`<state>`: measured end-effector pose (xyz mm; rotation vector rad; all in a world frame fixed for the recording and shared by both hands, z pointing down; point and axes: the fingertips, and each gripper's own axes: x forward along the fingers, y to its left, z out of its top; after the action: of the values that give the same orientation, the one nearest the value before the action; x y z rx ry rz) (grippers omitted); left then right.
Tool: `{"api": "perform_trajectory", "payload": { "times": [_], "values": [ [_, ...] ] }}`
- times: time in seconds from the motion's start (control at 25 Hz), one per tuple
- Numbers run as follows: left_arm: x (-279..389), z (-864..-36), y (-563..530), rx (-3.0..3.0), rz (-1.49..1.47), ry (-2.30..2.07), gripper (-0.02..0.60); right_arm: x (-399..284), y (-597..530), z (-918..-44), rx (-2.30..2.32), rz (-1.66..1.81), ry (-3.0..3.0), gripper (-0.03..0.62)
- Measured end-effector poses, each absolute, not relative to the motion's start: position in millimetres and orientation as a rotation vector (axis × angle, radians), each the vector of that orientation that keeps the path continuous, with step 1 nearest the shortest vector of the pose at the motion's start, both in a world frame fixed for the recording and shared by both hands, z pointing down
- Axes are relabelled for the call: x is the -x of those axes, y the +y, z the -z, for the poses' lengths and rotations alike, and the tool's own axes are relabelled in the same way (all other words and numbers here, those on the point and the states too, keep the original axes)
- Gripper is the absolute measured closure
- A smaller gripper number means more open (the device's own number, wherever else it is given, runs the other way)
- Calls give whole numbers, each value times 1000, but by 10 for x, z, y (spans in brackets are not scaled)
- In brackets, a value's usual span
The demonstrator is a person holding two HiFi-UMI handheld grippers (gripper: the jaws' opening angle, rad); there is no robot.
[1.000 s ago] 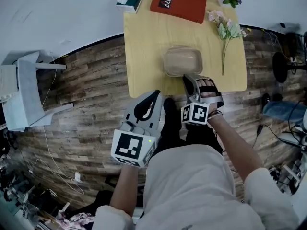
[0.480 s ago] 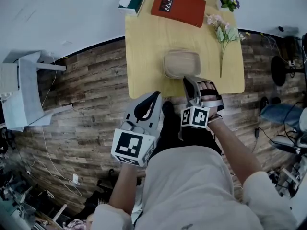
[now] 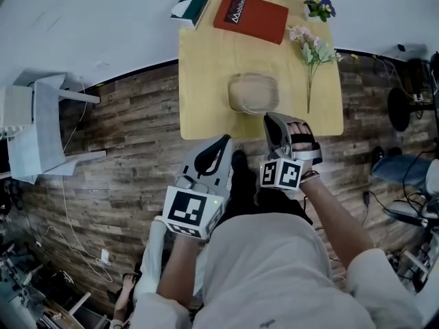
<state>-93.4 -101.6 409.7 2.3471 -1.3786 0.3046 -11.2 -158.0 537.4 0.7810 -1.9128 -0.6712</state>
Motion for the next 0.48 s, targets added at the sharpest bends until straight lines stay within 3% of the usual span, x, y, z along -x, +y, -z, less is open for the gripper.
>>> {"api": "perform_trajectory", "payload": {
  "times": [0.48],
  "values": [
    [576,-3907,-642,-2347,-306,-1459,577,-255,-1220,-4677,-901,622,-2075,545]
  ]
}}
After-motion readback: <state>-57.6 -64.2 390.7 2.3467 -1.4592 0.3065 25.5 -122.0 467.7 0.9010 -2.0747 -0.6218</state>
